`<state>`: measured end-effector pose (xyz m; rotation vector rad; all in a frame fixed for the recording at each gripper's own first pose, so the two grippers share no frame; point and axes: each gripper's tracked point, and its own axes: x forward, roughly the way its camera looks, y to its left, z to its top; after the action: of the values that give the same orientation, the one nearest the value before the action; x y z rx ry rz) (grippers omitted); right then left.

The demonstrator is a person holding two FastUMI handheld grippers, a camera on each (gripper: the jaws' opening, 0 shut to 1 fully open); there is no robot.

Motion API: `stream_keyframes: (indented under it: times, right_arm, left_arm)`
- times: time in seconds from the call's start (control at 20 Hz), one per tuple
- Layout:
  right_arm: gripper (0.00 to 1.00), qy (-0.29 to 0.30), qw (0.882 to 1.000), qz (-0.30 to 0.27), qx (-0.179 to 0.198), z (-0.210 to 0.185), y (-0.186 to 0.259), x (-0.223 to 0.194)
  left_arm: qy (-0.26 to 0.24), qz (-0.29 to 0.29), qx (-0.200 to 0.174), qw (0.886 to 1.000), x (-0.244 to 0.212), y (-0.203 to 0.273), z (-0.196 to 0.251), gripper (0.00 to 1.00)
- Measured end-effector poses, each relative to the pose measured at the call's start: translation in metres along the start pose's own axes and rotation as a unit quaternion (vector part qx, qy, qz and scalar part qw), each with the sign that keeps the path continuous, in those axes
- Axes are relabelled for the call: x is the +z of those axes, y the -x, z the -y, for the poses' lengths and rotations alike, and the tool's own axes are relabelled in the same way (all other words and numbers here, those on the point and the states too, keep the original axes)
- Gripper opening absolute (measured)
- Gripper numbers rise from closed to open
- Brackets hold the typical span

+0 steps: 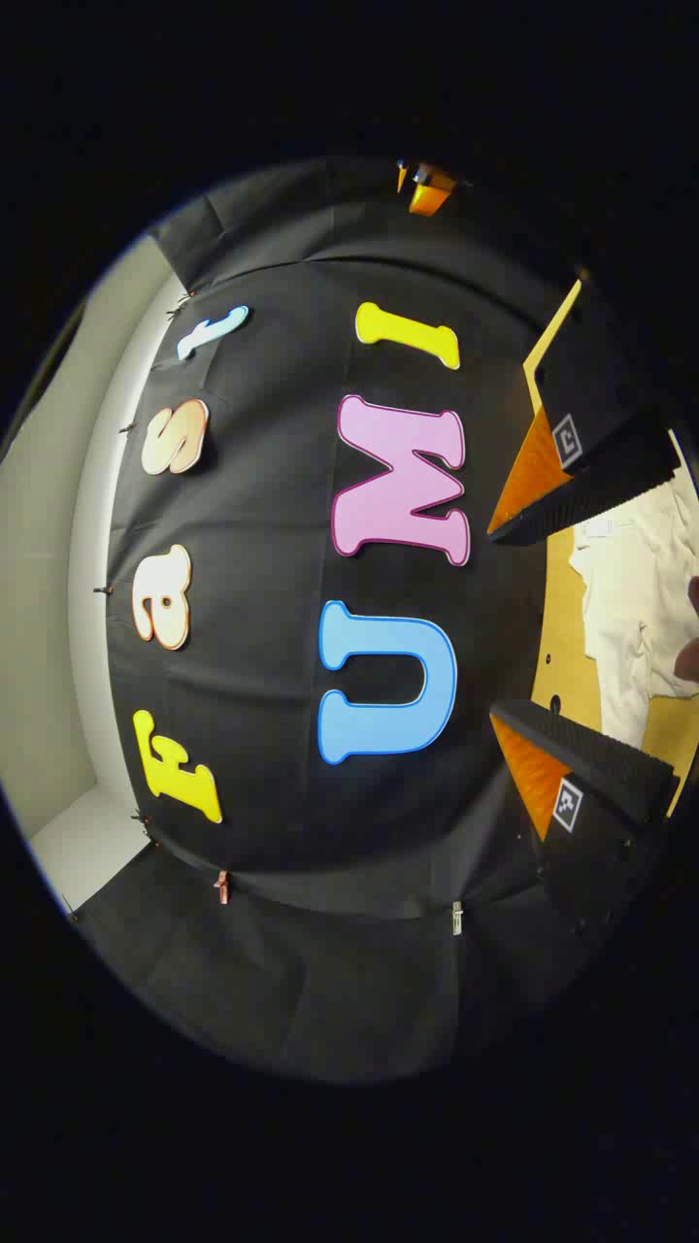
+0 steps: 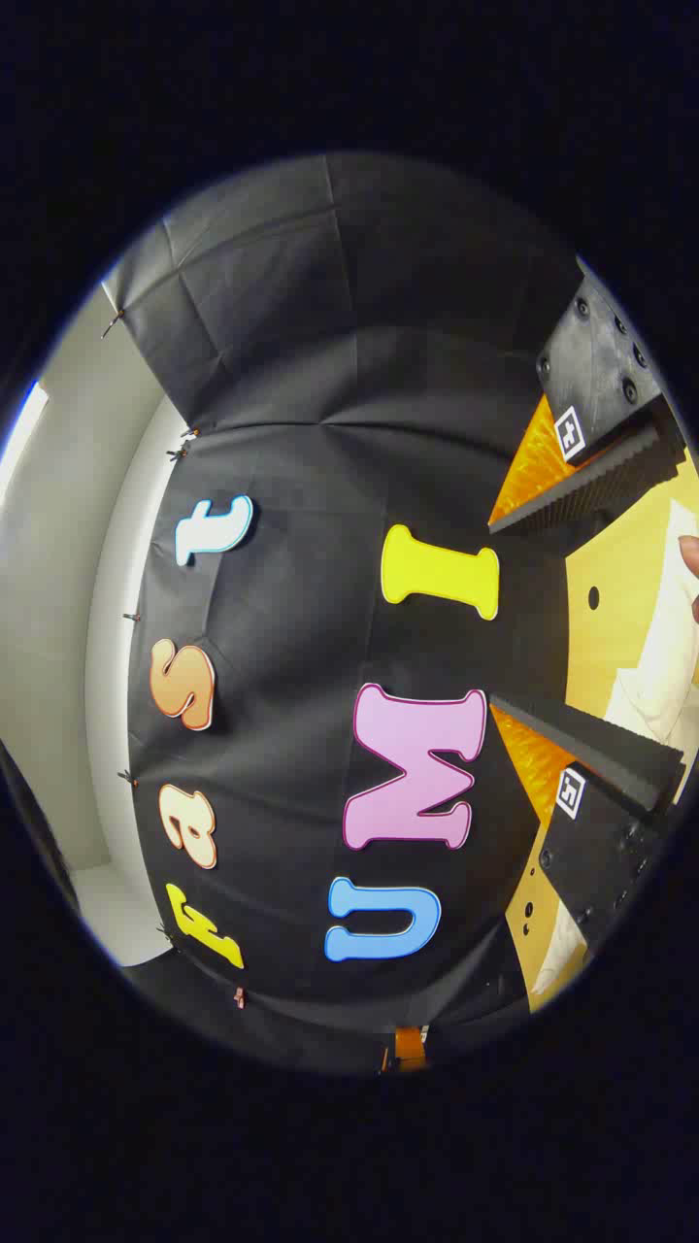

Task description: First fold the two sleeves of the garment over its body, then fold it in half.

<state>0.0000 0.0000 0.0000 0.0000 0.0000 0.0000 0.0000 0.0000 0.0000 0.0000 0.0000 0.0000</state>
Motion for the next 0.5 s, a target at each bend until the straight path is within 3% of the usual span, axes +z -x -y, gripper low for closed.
stream_keyframes:
  times: [0.5]
  right_arm:
    - [0.97,0.000,1.000,-0.020,-0.009,-0.035,0.013,-0.031]
  left_arm:
    - [-0.003,-0.035,-0.026,0.999,-0.046,-0.020,-0.026,0.99]
